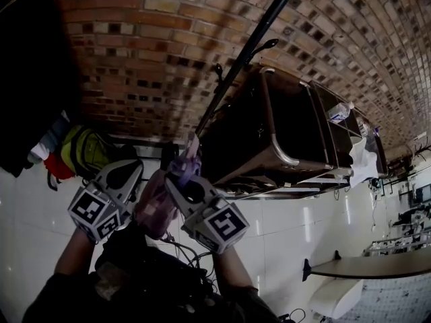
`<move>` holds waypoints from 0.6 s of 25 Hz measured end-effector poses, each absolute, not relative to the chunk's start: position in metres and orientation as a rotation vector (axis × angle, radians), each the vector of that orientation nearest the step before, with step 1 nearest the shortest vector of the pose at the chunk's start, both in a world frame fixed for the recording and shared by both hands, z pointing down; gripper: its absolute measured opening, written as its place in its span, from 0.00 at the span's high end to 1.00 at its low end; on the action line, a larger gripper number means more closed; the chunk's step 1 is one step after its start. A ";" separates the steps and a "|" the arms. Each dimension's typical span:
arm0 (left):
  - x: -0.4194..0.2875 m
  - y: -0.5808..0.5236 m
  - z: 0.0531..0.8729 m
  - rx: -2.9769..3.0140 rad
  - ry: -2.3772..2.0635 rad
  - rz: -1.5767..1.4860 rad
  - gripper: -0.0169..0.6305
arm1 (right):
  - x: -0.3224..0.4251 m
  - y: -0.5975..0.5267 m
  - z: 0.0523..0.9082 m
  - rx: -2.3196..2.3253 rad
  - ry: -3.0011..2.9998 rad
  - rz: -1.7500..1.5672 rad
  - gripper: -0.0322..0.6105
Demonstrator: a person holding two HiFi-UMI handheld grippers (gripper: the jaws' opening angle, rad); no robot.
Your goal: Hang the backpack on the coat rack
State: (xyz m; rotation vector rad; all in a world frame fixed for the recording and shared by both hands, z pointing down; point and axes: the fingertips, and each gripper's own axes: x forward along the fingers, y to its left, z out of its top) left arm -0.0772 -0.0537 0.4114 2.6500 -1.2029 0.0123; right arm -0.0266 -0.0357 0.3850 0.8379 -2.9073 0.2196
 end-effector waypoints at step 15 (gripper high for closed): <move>-0.113 -0.183 0.407 2.686 -1.172 -0.002 0.95 | -0.081 -0.155 0.374 0.826 -2.913 0.255 0.89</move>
